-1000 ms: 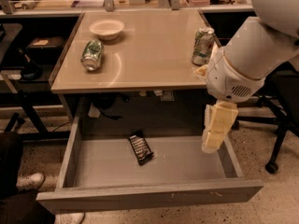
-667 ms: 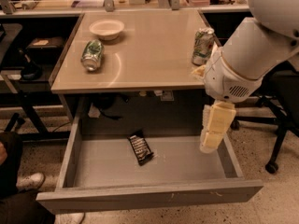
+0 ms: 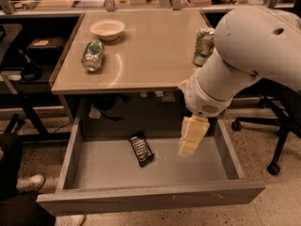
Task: Pick rxbar chocolate from top drawer and place on counter
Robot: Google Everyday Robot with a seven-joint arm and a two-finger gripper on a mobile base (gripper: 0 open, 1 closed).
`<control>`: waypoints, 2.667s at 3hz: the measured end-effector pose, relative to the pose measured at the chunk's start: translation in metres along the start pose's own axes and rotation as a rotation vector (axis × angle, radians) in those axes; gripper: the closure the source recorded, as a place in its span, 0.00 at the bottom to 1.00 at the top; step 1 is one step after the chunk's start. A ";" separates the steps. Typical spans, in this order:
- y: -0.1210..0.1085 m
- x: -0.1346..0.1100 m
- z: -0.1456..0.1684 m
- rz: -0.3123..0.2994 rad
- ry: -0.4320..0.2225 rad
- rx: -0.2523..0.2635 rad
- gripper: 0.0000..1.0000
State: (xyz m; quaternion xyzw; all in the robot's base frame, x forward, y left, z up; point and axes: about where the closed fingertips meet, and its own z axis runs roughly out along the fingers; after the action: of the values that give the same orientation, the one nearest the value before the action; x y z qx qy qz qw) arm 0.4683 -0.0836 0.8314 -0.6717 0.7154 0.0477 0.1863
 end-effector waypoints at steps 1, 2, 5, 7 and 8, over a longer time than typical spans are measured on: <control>0.004 -0.007 0.016 -0.007 -0.009 -0.015 0.00; 0.009 -0.023 0.055 -0.041 -0.016 -0.044 0.00; 0.005 -0.041 0.131 -0.083 -0.023 -0.111 0.00; -0.012 -0.050 0.178 -0.137 -0.056 -0.132 0.00; -0.022 -0.057 0.212 -0.132 -0.089 -0.148 0.00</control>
Offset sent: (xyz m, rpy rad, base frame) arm 0.0110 0.0778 -0.0892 0.0162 0.0435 0.1096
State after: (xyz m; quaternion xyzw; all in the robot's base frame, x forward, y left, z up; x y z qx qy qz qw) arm 0.5347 0.0355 0.6577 -0.7264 0.6552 0.1179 0.1705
